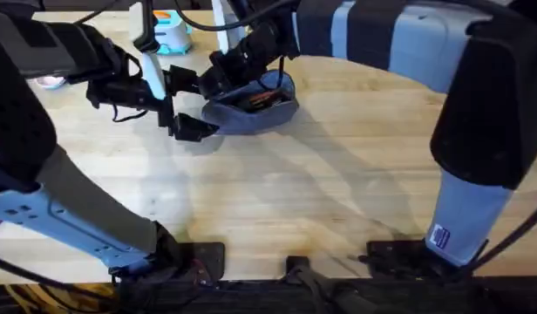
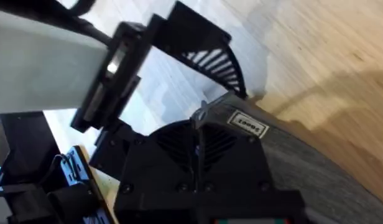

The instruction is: Unzip the bag, pick up the pens from the table one at a time and place them inside, then zip the bag closed.

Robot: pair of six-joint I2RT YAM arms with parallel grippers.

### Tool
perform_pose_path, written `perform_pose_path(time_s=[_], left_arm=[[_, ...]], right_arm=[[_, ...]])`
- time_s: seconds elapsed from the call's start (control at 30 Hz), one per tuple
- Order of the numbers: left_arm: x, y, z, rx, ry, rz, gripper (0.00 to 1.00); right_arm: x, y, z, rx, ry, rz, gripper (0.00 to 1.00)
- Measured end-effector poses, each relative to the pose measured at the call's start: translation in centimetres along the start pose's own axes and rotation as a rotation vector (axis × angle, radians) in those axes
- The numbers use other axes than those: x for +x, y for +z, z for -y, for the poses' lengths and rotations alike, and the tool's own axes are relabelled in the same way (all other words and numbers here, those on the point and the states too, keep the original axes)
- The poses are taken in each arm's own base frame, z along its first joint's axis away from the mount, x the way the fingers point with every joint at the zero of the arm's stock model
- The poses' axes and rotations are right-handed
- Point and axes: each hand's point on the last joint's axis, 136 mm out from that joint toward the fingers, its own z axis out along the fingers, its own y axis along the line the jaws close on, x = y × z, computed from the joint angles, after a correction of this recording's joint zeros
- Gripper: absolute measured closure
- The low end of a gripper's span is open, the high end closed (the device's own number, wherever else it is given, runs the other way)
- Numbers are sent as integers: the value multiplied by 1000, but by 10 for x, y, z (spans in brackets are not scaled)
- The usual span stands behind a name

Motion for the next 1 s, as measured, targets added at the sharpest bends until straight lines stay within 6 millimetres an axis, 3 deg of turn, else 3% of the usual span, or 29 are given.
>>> perform_pose_path(time_s=[0.4,0.47,0.53,0.67,0.87,0.93,1.0], left_arm=[[-6,5,1,12,4,30,57],[-8,5,1,11,3,42,96],[-9,5,1,11,3,49,247],[-9,4,1,11,4,52,448],[-9,3,1,8,1,53,522],[-9,3,1,8,1,56,691],[-9,3,0,7,1,57,922]], right_arm=[[0,0,0,0,0,0,972],[0,0,0,0,0,0,971],[0,0,0,0,0,0,972],[0,0,0,0,0,0,972],[0,0,0,0,0,0,971],[0,0,0,0,0,1,972],[0,0,0,0,-1,1,972]])
